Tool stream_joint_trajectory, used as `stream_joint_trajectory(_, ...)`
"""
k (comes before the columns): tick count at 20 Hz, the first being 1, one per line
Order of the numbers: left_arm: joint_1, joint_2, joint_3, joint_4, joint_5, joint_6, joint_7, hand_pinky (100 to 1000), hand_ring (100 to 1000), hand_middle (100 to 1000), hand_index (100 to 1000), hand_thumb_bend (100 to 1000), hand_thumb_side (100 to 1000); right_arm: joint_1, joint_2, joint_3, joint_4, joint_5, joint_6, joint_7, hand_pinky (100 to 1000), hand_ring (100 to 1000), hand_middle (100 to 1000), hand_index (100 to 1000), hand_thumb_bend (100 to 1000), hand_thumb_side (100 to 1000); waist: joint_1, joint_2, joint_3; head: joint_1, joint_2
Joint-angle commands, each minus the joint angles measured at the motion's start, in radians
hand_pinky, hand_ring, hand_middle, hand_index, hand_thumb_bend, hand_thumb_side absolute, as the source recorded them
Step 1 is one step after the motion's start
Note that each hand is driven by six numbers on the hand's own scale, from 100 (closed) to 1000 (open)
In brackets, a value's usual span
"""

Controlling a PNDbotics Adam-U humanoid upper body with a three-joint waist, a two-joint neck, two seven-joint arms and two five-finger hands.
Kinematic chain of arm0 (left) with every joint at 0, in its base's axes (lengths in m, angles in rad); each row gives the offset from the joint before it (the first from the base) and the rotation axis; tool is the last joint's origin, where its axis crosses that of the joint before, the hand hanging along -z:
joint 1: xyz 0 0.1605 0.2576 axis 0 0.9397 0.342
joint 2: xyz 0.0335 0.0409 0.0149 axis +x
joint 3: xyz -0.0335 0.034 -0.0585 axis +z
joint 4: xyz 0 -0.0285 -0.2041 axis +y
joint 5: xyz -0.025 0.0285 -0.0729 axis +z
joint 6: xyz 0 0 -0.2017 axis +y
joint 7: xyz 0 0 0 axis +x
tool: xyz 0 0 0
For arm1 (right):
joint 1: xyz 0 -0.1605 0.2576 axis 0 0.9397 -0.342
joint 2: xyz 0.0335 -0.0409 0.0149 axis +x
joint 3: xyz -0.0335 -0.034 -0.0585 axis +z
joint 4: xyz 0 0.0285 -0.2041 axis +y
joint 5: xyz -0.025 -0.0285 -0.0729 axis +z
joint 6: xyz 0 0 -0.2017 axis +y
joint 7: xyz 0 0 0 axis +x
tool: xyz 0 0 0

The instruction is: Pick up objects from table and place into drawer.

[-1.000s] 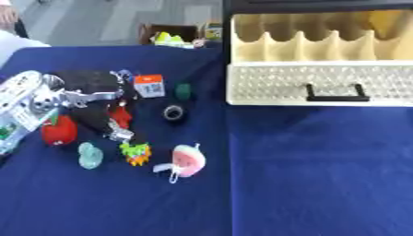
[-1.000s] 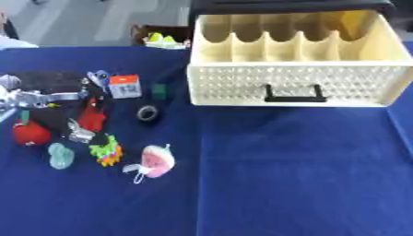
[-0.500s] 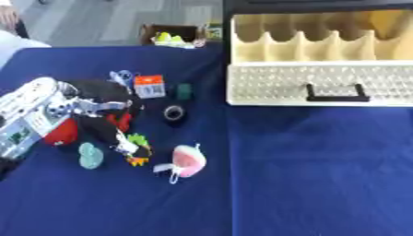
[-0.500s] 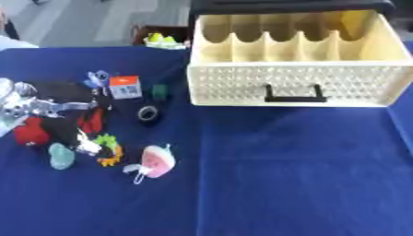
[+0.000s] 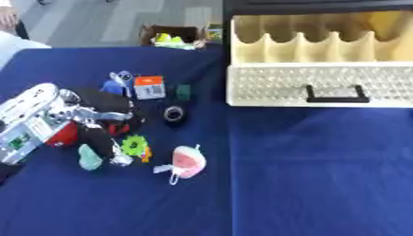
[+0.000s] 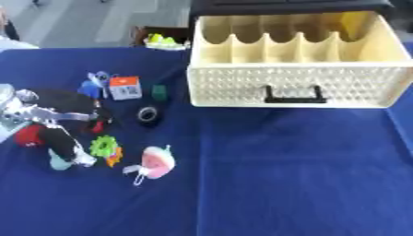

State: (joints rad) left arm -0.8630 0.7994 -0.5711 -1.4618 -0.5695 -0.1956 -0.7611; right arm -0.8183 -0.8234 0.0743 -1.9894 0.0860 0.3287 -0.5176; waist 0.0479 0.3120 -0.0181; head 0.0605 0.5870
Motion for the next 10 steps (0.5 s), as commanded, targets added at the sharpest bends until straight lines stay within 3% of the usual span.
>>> stream_joint_trajectory(1,-0.012,0.023,0.001,-0.003,-0.022,0.001,0.013,400,513,625,880,428,667,-0.012,-0.025,-0.016,-0.011,-0.007,-0.001,-0.004,555,395,326,688,100,1000,-0.004,-0.018,-0.001,0.006,-0.009)
stream_joint_trajectory(10,0.004,0.010,-0.011,0.009,-0.054,0.005,0.079,330,483,592,858,391,626,-0.010,-0.021,-0.022,-0.011,-0.015,-0.002,-0.010,556,394,325,686,100,1000,-0.009,-0.014,-0.004,0.010,-0.008)
